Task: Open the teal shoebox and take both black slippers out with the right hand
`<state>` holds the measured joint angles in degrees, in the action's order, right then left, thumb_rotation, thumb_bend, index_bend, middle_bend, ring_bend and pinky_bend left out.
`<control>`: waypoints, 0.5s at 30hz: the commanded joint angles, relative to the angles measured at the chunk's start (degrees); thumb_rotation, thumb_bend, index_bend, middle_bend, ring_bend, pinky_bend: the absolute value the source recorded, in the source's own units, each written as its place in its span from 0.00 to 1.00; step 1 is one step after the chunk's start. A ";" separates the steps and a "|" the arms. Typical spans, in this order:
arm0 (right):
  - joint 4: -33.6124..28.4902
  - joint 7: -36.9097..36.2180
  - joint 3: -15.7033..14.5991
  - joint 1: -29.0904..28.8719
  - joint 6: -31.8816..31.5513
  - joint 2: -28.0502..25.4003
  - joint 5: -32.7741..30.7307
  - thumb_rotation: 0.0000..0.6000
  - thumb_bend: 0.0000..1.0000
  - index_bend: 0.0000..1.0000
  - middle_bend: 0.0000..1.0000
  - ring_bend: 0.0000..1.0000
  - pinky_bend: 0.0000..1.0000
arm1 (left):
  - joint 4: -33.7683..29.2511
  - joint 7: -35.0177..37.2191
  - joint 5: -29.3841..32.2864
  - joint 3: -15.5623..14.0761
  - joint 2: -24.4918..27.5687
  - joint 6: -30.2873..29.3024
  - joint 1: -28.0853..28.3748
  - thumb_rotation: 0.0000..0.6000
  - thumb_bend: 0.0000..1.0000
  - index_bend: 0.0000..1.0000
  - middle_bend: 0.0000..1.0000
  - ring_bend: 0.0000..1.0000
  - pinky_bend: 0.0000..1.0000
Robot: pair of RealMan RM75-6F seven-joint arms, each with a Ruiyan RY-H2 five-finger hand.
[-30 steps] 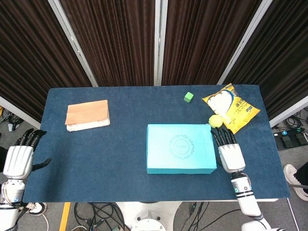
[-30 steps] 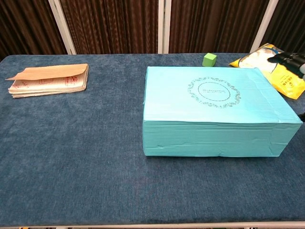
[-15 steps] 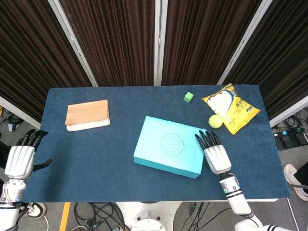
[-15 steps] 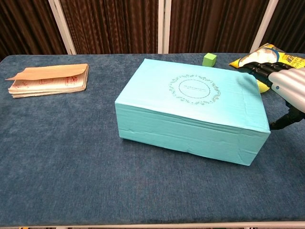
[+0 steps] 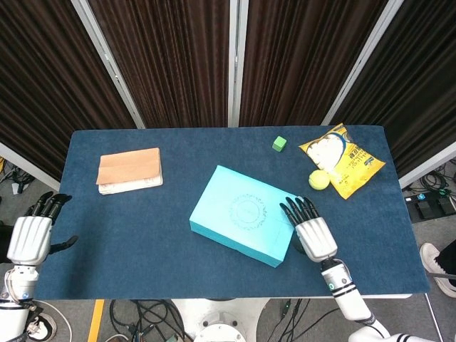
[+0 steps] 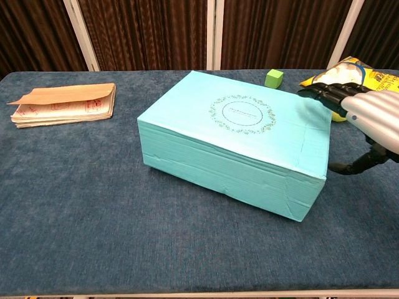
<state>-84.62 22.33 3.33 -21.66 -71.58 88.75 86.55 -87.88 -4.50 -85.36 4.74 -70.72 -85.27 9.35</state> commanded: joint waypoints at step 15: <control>7.54 3.83 1.39 -2.08 2.81 0.15 -2.20 1.00 0.10 0.00 0.00 0.00 0.00 | -1.13 -1.38 -0.23 0.12 0.27 0.25 0.45 1.00 0.07 0.20 0.19 0.11 0.32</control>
<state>-77.94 26.15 4.69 -23.09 -69.46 88.20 84.48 -89.00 -5.85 -85.60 4.87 -70.46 -85.03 9.80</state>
